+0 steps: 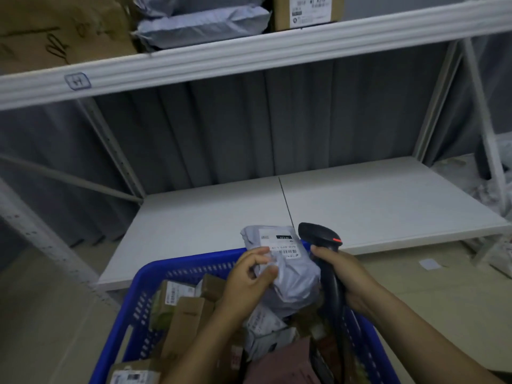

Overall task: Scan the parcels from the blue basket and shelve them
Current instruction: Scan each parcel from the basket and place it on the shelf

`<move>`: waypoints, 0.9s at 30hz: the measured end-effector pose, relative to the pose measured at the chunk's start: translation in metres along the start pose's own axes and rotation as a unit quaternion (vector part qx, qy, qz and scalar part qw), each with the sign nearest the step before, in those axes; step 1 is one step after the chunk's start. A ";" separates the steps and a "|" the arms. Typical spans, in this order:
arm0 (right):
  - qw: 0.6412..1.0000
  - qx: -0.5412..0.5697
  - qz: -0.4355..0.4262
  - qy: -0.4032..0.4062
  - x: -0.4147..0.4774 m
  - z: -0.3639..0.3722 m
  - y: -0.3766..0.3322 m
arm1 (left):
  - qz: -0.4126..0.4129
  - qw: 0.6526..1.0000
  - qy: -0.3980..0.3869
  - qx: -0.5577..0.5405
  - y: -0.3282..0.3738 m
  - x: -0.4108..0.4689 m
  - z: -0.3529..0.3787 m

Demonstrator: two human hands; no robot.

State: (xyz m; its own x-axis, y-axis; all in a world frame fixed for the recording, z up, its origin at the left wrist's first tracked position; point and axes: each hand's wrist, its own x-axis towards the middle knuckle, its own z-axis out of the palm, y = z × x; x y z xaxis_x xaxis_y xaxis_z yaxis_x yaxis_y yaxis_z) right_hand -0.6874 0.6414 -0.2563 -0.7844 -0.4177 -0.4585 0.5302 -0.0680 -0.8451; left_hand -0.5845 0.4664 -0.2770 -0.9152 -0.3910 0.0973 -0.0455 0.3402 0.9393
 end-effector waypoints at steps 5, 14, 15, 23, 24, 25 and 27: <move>0.998 -0.035 -0.015 -0.055 -0.003 0.018 0.005 | -0.007 0.987 0.155 0.046 -0.009 -0.008 -0.011; 0.975 -0.188 -0.064 -0.096 -0.010 0.026 -0.005 | -0.179 0.961 0.192 -0.081 -0.041 -0.012 -0.057; 0.974 -0.196 -0.057 -0.102 -0.011 0.026 -0.004 | -0.196 0.953 0.202 -0.108 -0.047 -0.012 -0.059; 0.951 -0.273 -0.029 -0.141 -0.020 0.032 0.007 | -0.253 0.884 0.210 -0.332 -0.058 -0.013 -0.046; 0.950 -0.277 -0.029 -0.143 -0.020 0.032 0.007 | -0.257 0.878 0.212 -0.344 -0.058 -0.013 -0.045; 0.949 -0.280 -0.030 -0.141 -0.021 0.031 0.006 | -0.259 0.875 0.219 -0.345 -0.060 -0.013 -0.044; 0.950 -0.280 -0.033 -0.136 -0.022 0.030 0.004 | -0.261 0.873 0.245 -0.330 -0.068 -0.011 -0.048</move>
State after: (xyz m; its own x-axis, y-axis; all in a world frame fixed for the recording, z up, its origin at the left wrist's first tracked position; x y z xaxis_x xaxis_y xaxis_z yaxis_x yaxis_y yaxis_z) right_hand -0.6584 0.6233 -0.2416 -0.6576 -0.6526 -0.3763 0.1692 0.3589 -0.9179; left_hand -0.5522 0.4064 -0.3264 -0.5496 -0.7198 -0.4240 -0.0167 -0.4979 0.8671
